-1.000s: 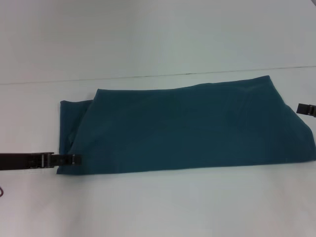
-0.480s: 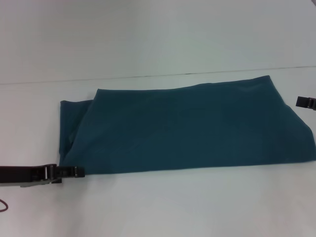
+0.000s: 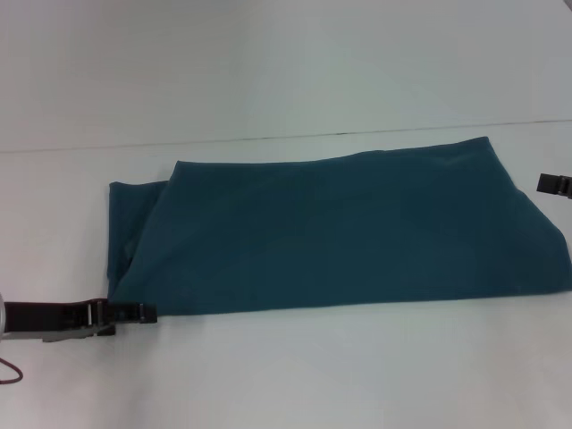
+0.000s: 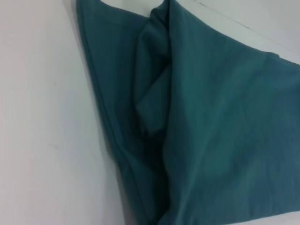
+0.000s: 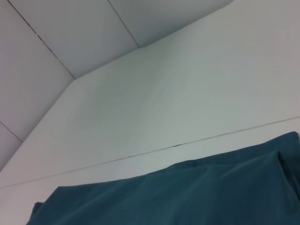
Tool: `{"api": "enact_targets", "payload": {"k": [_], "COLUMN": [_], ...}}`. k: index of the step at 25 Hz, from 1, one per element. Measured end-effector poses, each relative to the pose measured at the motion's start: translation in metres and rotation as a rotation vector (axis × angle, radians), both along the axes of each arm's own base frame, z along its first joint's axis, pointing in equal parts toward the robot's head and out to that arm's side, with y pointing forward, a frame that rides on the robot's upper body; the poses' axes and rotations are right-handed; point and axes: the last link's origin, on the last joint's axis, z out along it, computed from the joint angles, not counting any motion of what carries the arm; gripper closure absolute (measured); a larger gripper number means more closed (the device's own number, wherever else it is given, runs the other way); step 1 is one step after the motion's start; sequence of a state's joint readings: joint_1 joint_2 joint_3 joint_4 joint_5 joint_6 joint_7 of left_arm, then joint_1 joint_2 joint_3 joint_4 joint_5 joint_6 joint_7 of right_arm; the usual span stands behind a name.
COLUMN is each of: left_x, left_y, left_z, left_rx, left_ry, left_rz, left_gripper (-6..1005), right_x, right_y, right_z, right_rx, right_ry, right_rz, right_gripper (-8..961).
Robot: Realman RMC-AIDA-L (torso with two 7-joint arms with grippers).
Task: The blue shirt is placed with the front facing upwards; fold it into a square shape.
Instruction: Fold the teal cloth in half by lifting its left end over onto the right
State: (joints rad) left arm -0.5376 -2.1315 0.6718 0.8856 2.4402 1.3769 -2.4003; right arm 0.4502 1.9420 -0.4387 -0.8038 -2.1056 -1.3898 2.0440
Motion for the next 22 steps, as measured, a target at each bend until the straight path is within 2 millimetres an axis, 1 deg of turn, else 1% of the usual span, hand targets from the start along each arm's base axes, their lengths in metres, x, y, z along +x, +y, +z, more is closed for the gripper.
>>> {"api": "enact_targets", "payload": {"k": [22], "left_x": [0.003], "left_y": [0.017], "left_z": [-0.003], "left_rx": [0.007], "left_ry": [0.061], "left_rz": [-0.009], "left_gripper": [150], "right_x": [0.0], "right_y": [-0.002], "right_z": [0.008], "right_rx": [0.015], "right_ry": [0.009], "right_rz": [-0.01], "right_gripper": [37]}}
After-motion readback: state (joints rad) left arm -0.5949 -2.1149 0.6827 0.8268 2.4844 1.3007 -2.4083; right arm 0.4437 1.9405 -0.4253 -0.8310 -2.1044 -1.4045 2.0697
